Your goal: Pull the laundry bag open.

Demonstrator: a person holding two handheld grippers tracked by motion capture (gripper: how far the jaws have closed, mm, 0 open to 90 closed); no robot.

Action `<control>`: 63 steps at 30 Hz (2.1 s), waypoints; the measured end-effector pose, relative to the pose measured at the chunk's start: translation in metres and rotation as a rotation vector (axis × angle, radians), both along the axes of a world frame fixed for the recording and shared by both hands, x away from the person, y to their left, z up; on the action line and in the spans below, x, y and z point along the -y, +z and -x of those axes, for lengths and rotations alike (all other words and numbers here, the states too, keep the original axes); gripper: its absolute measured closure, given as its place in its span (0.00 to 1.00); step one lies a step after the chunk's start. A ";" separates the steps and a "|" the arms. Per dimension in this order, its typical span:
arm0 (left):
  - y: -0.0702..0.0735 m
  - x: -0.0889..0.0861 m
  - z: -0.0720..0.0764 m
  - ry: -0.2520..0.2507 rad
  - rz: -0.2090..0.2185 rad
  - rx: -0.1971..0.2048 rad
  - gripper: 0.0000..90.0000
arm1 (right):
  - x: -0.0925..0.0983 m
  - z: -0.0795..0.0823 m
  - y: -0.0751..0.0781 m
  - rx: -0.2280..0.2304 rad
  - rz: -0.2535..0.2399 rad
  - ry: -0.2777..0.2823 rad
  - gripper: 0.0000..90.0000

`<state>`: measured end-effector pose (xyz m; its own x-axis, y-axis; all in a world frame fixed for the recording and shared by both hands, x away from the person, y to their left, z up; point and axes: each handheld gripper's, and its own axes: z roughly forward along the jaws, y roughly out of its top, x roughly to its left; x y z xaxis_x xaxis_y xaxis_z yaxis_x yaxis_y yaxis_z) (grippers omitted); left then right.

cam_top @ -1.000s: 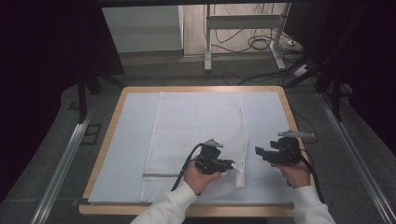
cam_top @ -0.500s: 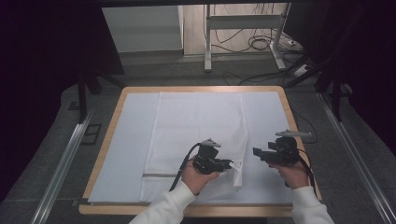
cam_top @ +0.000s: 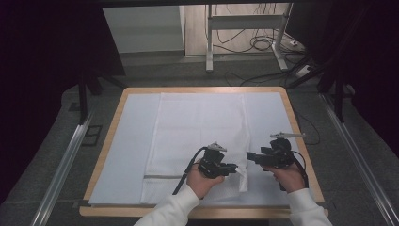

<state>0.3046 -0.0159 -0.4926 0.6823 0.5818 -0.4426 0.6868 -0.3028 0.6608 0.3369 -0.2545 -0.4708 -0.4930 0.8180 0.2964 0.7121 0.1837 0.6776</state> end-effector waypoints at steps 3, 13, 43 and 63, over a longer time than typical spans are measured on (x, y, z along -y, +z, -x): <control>-0.001 0.002 0.001 -0.002 0.000 -0.001 0.96 | -0.004 0.000 -0.004 -0.020 0.002 0.003 0.27; -0.001 0.003 0.001 -0.008 -0.005 0.001 0.96 | -0.012 0.000 -0.012 -0.081 -0.009 0.008 0.30; -0.007 0.008 0.002 -0.030 -0.011 -0.012 0.96 | -0.030 -0.003 -0.029 -0.191 -0.072 0.112 0.97; -0.016 0.007 -0.002 -0.028 0.001 -0.050 0.96 | -0.022 -0.004 -0.029 -0.184 -0.104 0.153 0.98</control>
<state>0.3062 -0.0226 -0.5083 0.6753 0.5625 -0.4770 0.7101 -0.3214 0.6264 0.3409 -0.2325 -0.5000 -0.5385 0.6988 0.4708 0.7944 0.2347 0.5602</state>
